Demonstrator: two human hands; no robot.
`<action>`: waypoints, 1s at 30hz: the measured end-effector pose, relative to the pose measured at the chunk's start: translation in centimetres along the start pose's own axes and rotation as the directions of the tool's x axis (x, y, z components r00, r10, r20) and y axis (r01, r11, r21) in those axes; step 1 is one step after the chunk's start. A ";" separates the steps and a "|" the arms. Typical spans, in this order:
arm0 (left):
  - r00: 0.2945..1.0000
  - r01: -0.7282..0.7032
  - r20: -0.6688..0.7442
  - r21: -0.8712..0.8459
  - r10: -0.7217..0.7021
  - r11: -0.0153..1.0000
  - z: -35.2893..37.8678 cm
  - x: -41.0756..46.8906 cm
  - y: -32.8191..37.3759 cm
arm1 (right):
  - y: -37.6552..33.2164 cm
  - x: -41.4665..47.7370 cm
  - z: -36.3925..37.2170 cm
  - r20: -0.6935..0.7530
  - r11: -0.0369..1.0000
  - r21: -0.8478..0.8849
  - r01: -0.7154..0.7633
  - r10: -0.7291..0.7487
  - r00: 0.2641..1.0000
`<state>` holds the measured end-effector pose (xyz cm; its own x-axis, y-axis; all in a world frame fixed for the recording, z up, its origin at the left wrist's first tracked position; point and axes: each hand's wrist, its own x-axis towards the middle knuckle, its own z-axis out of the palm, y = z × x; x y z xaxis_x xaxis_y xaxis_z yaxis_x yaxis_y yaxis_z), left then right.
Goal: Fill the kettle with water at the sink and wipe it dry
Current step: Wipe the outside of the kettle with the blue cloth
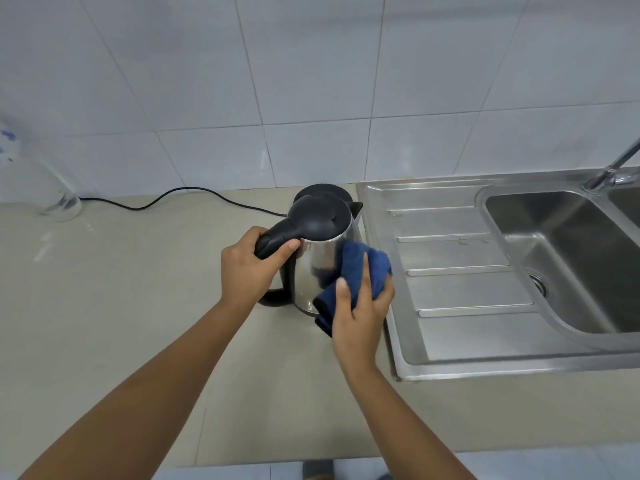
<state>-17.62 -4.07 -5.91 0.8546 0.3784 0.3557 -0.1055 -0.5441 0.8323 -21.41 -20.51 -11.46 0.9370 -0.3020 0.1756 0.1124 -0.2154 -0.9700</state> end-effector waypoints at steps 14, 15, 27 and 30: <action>1.000 -0.004 -0.012 -0.016 0.004 1.000 0.7 2.1 -0.3 | 0.4 4.5 0.4 0.035 0.979 0.081 -0.189 0.186 0.982; 1.000 -0.008 -0.007 -0.012 0.008 1.000 0.7 2.1 -0.3 | -0.4 4.1 0.8 0.007 0.991 0.077 -0.109 0.109 0.994; 1.000 -0.011 -0.011 -0.010 0.011 1.000 0.9 2.2 -0.7 | 2.3 9.1 -0.7 0.178 0.927 0.137 -0.349 0.324 0.929; 1.000 -0.025 -0.014 -0.007 0.025 1.000 1.0 2.2 -0.7 | 2.6 4.2 1.0 0.005 0.958 0.079 -0.276 0.277 0.961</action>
<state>-15.16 -3.67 -6.12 0.8445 0.3751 0.3822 -0.1306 -0.5479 0.8263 -16.89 -21.44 -13.43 0.9332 -0.3449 -0.1006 -0.1252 -0.0498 -0.9909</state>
